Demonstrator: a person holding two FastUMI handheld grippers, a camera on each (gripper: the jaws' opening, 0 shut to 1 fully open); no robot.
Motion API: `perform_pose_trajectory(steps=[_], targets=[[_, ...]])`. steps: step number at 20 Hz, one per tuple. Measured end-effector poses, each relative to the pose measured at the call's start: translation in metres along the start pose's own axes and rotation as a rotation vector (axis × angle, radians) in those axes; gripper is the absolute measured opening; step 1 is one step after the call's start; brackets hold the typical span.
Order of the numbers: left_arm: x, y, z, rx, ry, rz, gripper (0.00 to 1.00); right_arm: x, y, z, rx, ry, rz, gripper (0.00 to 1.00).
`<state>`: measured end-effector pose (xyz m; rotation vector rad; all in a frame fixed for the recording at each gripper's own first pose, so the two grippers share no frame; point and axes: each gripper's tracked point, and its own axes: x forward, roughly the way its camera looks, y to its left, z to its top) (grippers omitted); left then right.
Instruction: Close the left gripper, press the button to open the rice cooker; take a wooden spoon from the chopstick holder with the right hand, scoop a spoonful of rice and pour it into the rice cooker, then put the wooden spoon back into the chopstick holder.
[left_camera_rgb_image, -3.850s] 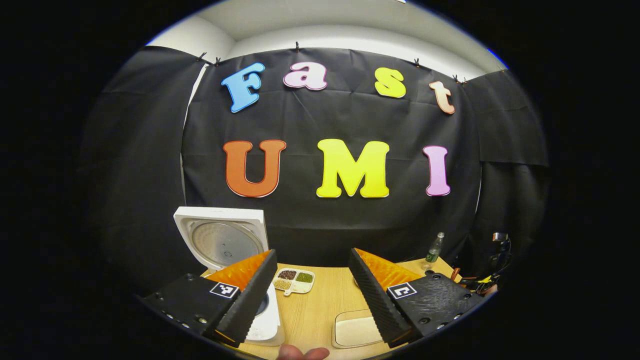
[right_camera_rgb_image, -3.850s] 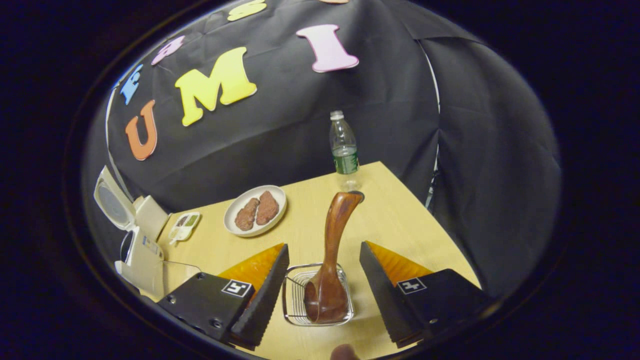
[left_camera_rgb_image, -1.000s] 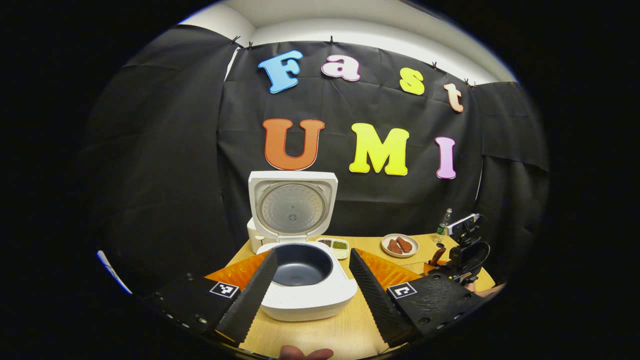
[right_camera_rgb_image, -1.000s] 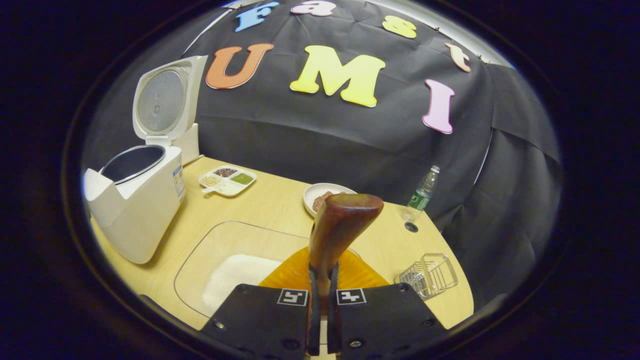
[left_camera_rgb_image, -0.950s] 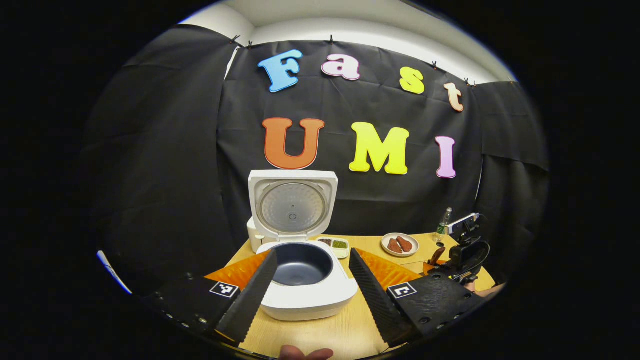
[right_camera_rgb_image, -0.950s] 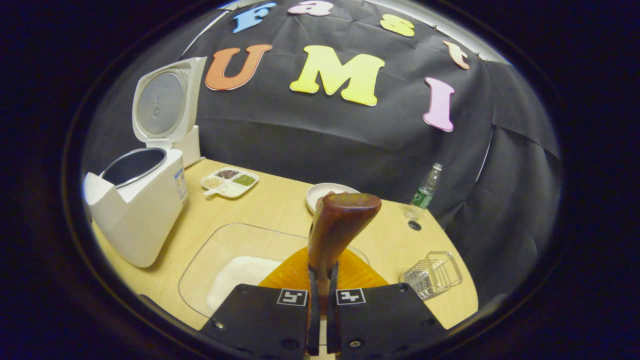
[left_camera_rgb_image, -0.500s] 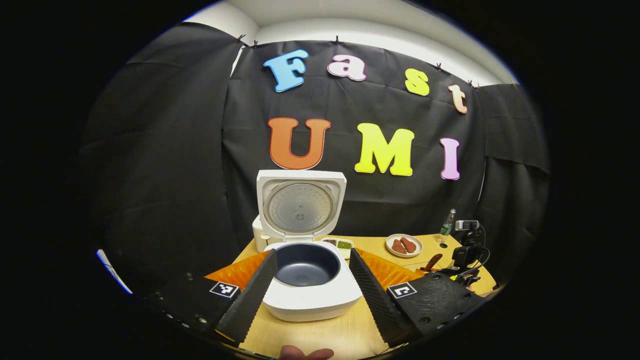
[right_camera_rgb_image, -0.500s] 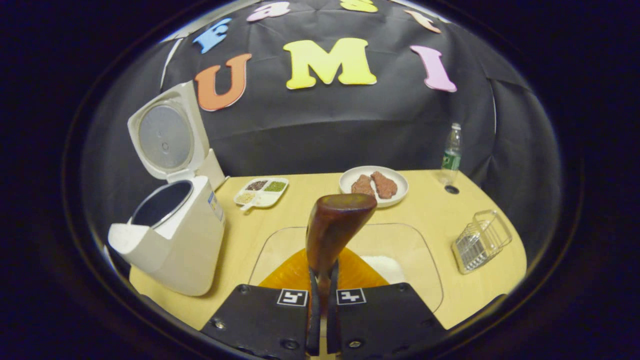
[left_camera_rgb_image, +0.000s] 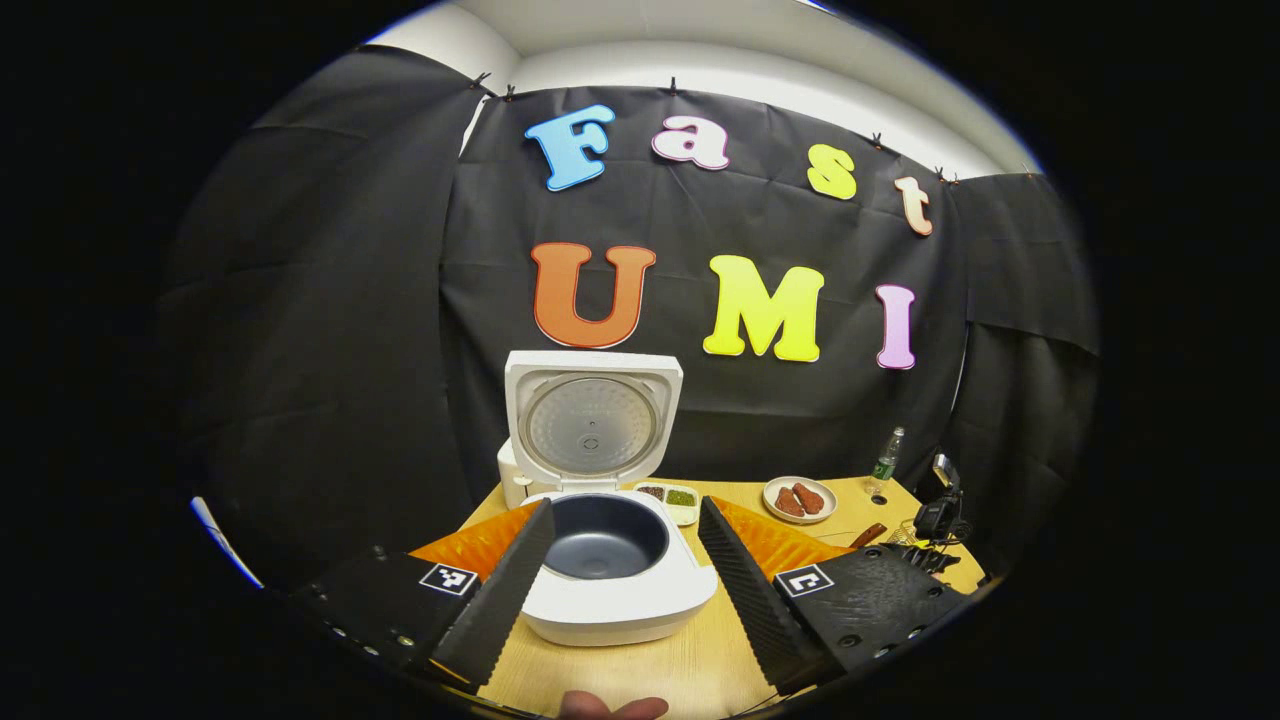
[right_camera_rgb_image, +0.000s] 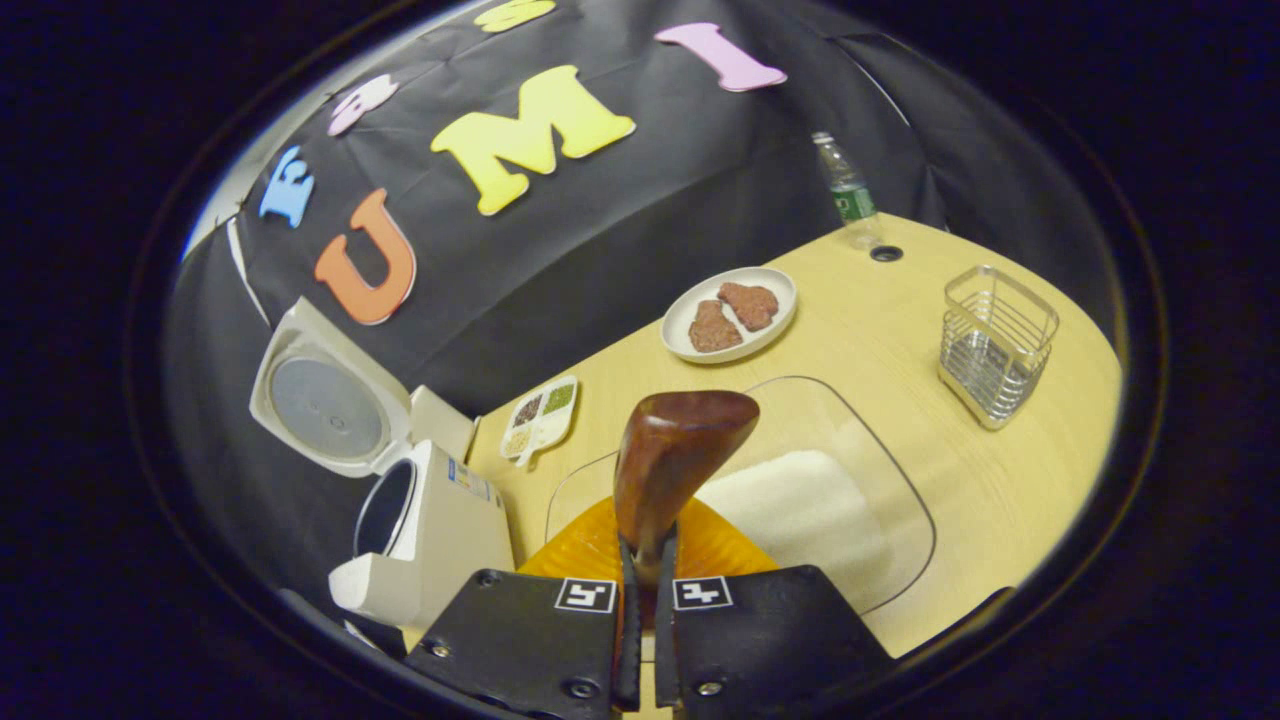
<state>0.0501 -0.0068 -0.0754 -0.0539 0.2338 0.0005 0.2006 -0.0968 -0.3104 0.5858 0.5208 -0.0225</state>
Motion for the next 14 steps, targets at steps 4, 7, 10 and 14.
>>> perform_pose_trajectory(steps=[4, 7, 10, 14], targets=[[-0.004, -0.013, 0.002, -0.003, 0.002, -0.01, 0.93, -0.023, -0.021, 0.033, 0.183, -0.056, 0.022, 0.07], [-0.009, -0.022, 0.006, -0.001, -0.002, -0.021, 0.93, -0.038, -0.037, 0.056, 0.315, -0.108, 0.036, 0.07], [-0.012, -0.028, 0.009, 0.005, -0.006, -0.029, 0.93, -0.054, -0.045, 0.075, 0.391, -0.144, 0.054, 0.07], [-0.019, -0.031, 0.013, 0.006, -0.025, -0.028, 0.93, -0.076, -0.026, 0.096, 0.431, -0.177, 0.119, 0.07]])
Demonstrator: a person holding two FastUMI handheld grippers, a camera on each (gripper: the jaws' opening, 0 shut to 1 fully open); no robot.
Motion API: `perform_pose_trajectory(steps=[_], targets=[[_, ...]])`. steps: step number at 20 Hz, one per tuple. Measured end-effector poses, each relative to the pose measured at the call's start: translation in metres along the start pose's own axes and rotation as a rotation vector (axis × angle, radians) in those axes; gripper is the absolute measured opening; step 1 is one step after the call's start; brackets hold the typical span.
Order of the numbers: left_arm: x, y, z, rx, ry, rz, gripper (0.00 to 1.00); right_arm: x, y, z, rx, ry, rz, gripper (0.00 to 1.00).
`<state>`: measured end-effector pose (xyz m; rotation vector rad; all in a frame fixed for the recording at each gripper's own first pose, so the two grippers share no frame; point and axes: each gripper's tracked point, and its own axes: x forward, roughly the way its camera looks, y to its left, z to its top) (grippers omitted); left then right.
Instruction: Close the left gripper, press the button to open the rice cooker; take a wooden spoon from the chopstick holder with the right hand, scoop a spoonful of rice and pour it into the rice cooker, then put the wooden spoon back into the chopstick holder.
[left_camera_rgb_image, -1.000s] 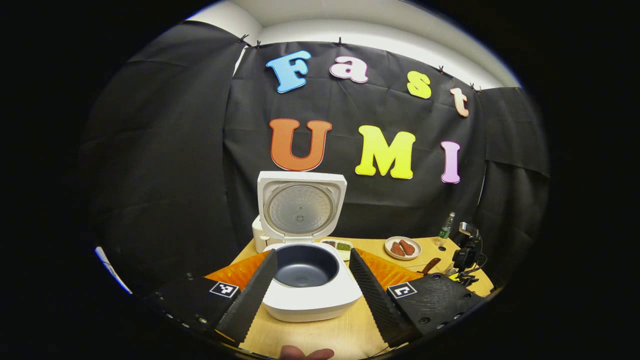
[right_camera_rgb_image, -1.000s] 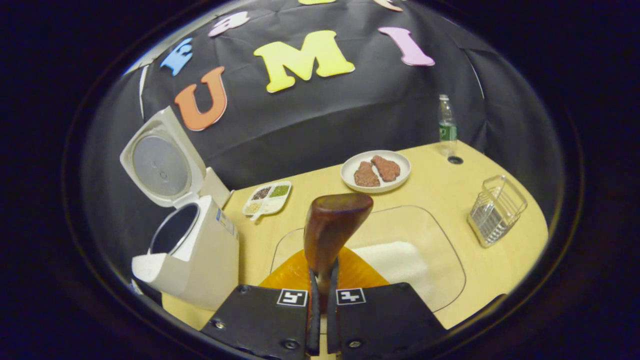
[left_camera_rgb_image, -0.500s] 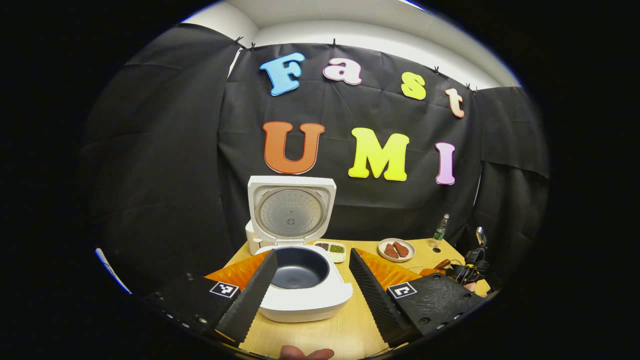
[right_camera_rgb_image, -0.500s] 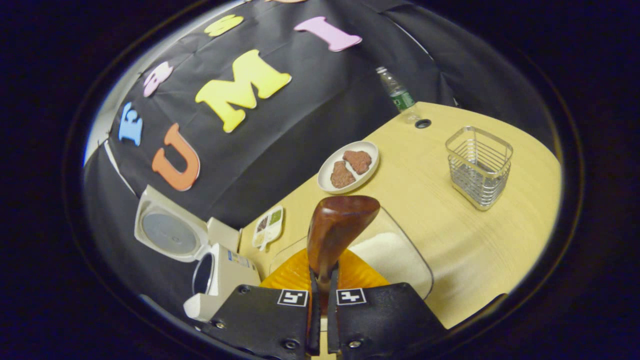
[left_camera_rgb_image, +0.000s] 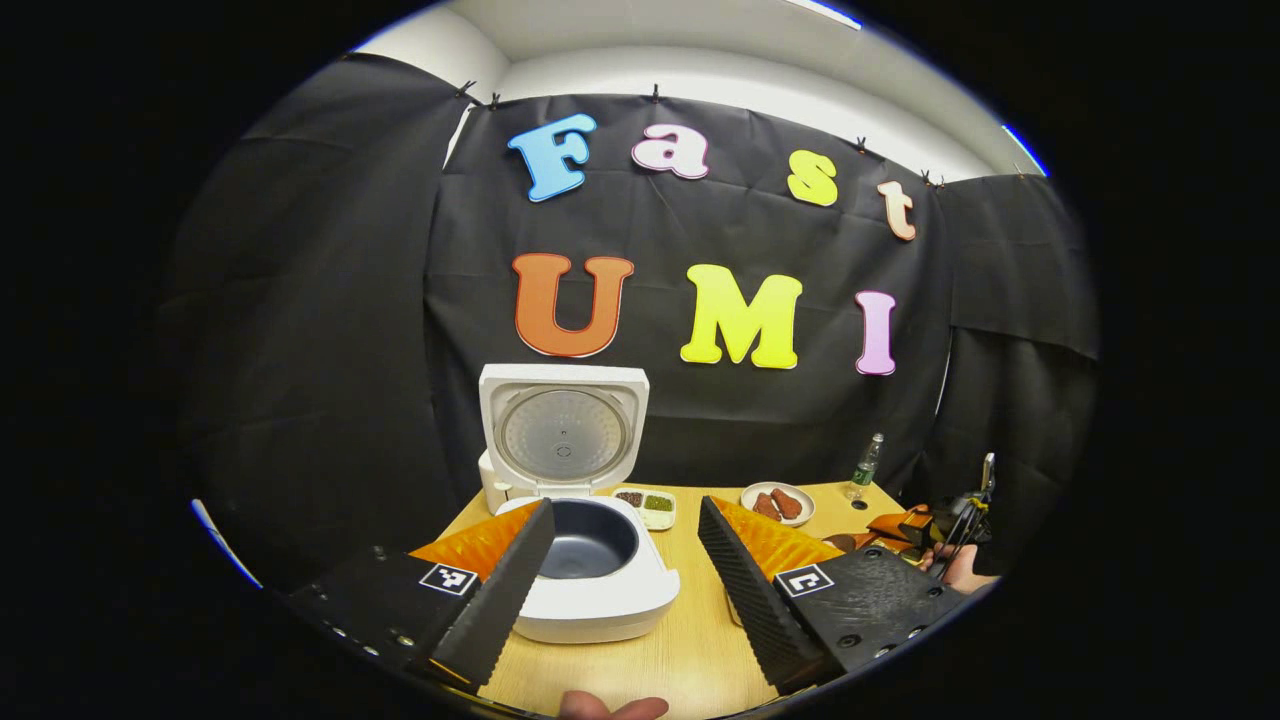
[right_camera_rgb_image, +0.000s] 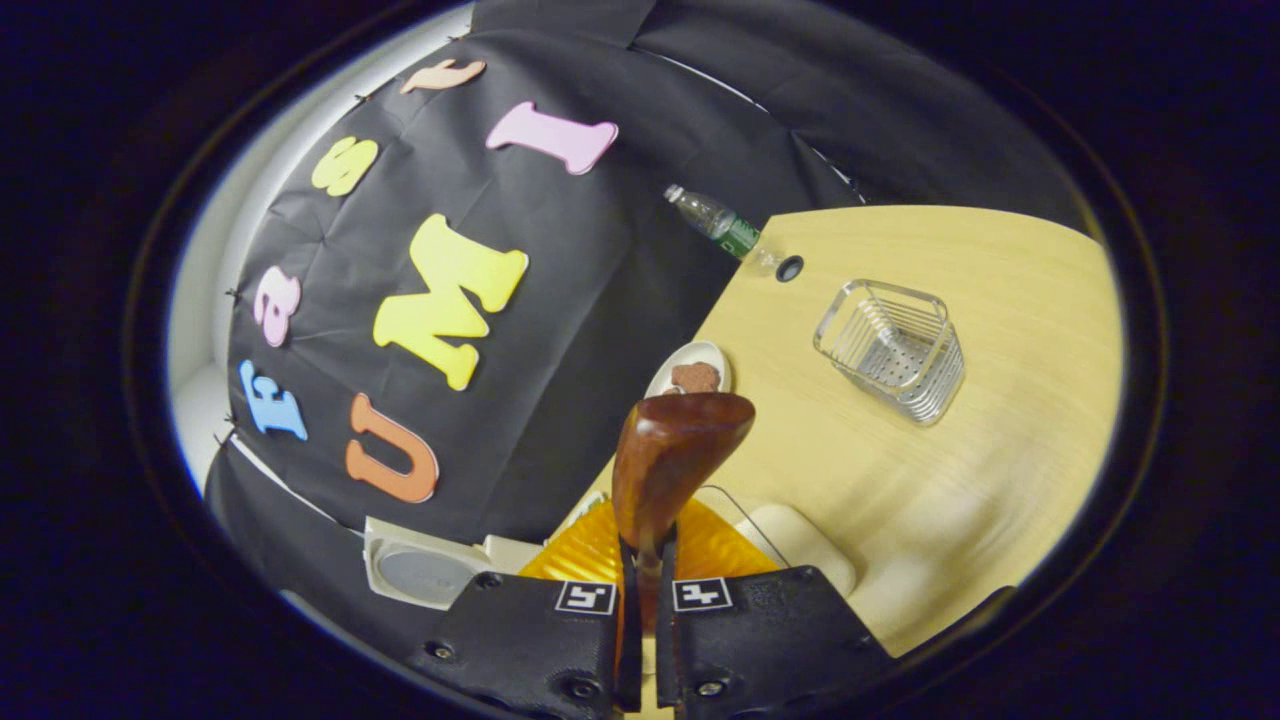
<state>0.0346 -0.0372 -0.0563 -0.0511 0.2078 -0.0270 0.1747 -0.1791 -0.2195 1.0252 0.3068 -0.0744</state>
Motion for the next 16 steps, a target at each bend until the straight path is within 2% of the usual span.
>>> perform_pose_trajectory(steps=[4, 7, 11, 12, 13, 16], targets=[[-0.012, 0.005, -0.005, 0.017, -0.005, 0.009, 0.93, -0.009, 0.066, -0.007, 0.003, 0.014, 0.088, 0.07], [-0.021, 0.017, -0.004, 0.016, -0.03, 0.024, 0.93, -0.009, 0.126, -0.032, -0.053, 0.055, 0.151, 0.07], [-0.034, 0.045, -0.004, 0.0, -0.048, 0.05, 0.93, 0.004, 0.201, -0.093, -0.211, 0.121, 0.237, 0.07], [-0.036, 0.053, -0.006, -0.001, -0.05, 0.064, 0.93, 0.009, 0.214, -0.113, -0.215, 0.15, 0.261, 0.1], [-0.039, 0.064, -0.008, -0.003, -0.048, 0.079, 0.93, 0.014, 0.224, -0.132, -0.197, 0.181, 0.277, 0.07], [-0.048, 0.094, -0.014, -0.013, -0.034, 0.128, 0.93, 0.045, 0.237, -0.181, -0.11, 0.246, 0.275, 0.07]])
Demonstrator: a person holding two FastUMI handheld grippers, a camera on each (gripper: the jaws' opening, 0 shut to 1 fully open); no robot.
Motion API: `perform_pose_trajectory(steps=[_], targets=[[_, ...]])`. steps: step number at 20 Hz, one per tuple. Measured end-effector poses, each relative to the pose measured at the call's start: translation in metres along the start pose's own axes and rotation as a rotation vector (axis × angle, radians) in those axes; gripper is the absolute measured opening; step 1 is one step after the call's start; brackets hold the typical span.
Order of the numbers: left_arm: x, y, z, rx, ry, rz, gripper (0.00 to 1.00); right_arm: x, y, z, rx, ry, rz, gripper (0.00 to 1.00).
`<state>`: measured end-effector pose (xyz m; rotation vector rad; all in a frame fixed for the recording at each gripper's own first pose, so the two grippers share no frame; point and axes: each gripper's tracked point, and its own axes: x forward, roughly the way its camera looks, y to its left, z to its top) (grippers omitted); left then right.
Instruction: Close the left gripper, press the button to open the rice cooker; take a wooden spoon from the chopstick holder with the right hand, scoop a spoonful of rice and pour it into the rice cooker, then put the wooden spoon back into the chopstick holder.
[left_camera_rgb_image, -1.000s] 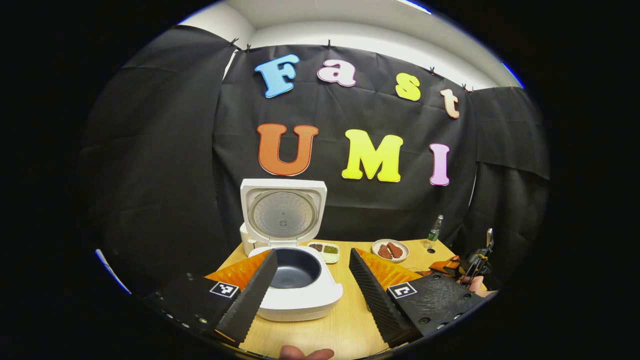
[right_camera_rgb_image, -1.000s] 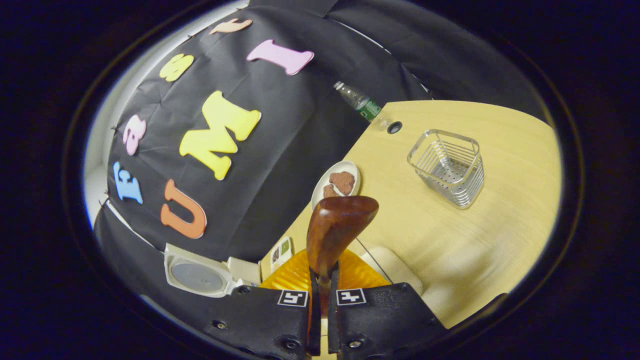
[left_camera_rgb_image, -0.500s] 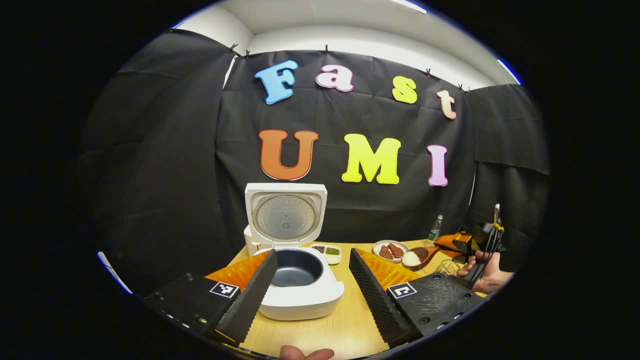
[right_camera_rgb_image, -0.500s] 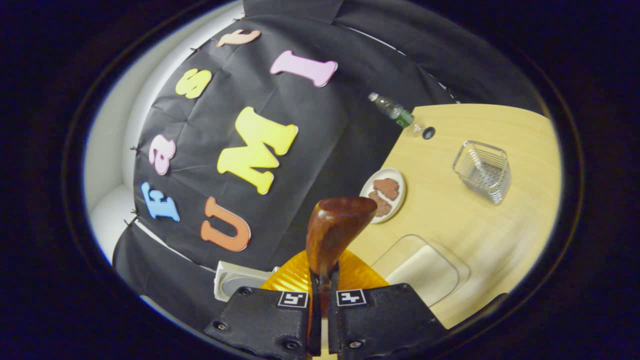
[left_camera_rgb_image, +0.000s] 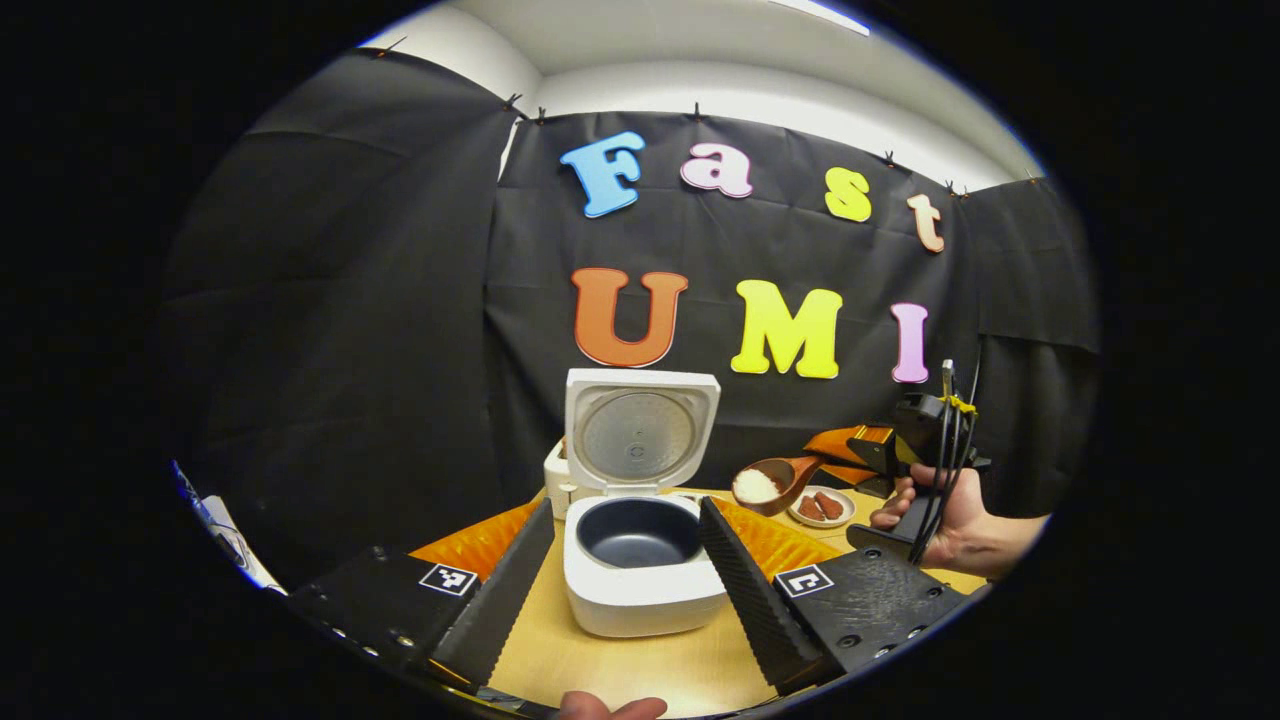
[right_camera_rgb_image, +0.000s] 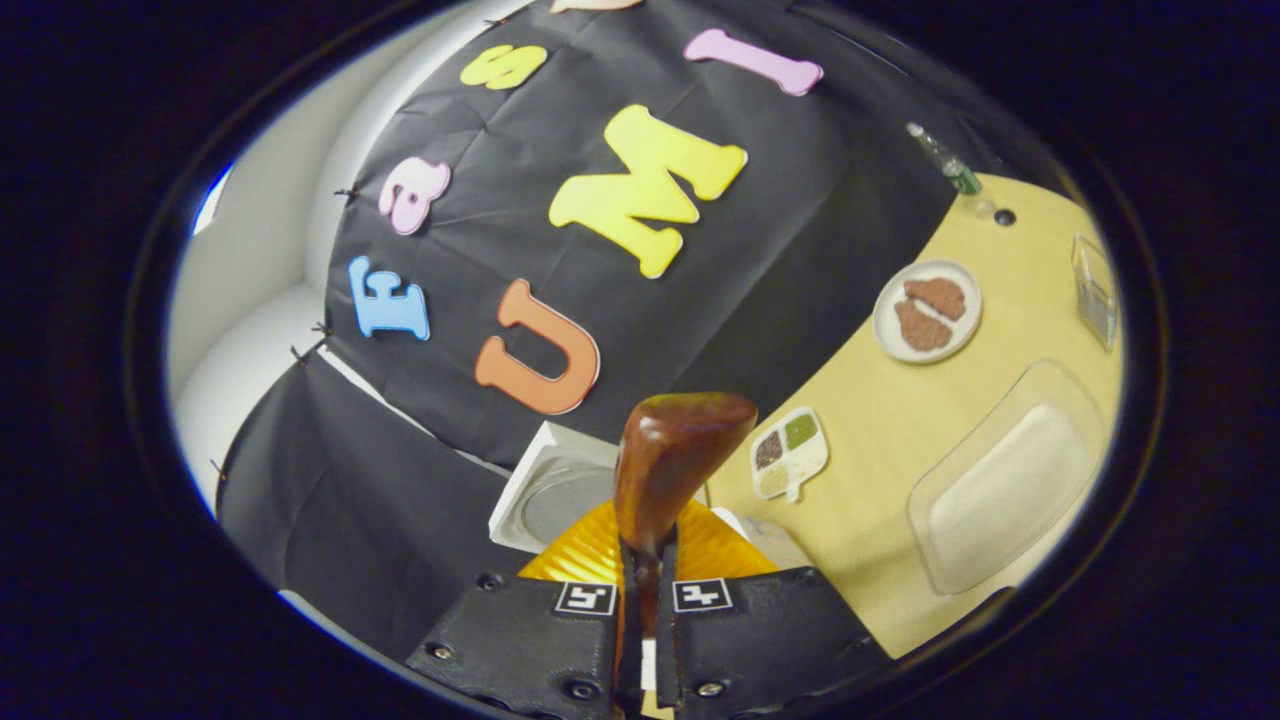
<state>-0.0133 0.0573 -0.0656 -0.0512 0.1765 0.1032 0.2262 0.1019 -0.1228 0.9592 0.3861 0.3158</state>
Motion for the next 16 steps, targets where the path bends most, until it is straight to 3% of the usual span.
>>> perform_pose_trajectory(steps=[4, 9, 16], targets=[[-0.008, 0.035, -0.005, -0.01, 0.012, 0.055, 0.93, 0.051, -0.008, -0.041, -0.077, 0.063, -0.071, 0.07], [-0.025, 0.074, -0.012, -0.027, 0.007, 0.133, 0.93, 0.097, -0.025, -0.074, -0.318, 0.132, -0.144, 0.07], [-0.045, 0.093, -0.021, -0.049, 0.012, 0.183, 0.93, 0.114, -0.021, -0.098, -0.618, 0.188, -0.159, 0.07]])
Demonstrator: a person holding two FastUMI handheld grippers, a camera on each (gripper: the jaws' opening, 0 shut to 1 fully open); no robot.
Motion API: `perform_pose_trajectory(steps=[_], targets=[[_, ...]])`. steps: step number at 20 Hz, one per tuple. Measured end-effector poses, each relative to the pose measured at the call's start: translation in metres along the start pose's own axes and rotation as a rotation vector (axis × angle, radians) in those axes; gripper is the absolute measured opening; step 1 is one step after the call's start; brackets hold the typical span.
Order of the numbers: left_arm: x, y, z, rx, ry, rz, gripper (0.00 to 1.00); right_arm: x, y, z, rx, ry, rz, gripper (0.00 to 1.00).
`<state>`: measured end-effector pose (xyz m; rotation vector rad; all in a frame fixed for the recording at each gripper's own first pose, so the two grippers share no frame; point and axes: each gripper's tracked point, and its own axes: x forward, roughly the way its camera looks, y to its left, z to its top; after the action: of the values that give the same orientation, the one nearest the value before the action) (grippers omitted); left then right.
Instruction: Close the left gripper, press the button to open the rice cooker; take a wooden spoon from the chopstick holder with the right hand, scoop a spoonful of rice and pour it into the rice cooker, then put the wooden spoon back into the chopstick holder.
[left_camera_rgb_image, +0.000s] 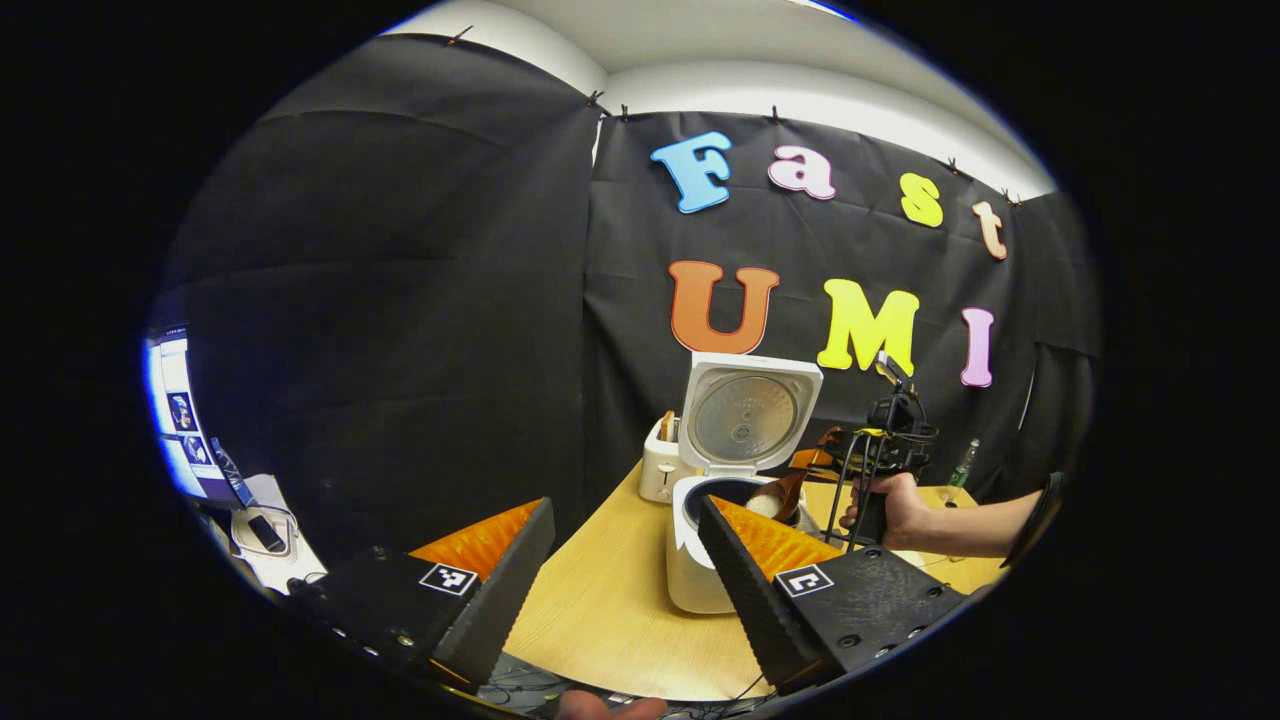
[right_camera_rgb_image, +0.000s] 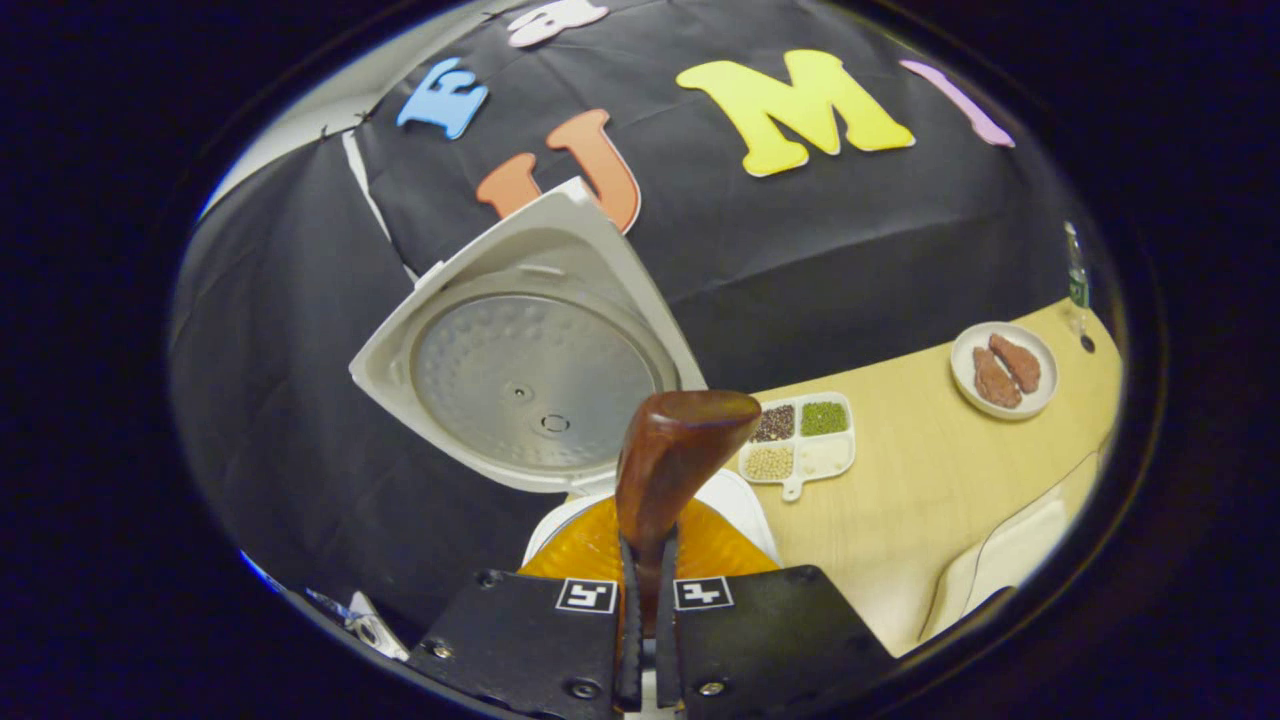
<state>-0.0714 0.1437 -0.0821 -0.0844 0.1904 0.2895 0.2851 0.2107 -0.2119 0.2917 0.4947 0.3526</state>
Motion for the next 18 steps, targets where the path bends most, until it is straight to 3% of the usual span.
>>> perform_pose_trajectory(steps=[6, 18], targets=[[0.001, 0.003, -0.003, -0.027, -0.01, 0.015, 0.93, -0.001, 0.003, 0.005, -0.18, -0.006, -0.03, 0.07], [0.006, 0.007, -0.01, -0.06, -0.02, 0.026, 0.93, -0.016, 0.049, 0.024, -0.638, -0.073, 0.001, 0.05]])
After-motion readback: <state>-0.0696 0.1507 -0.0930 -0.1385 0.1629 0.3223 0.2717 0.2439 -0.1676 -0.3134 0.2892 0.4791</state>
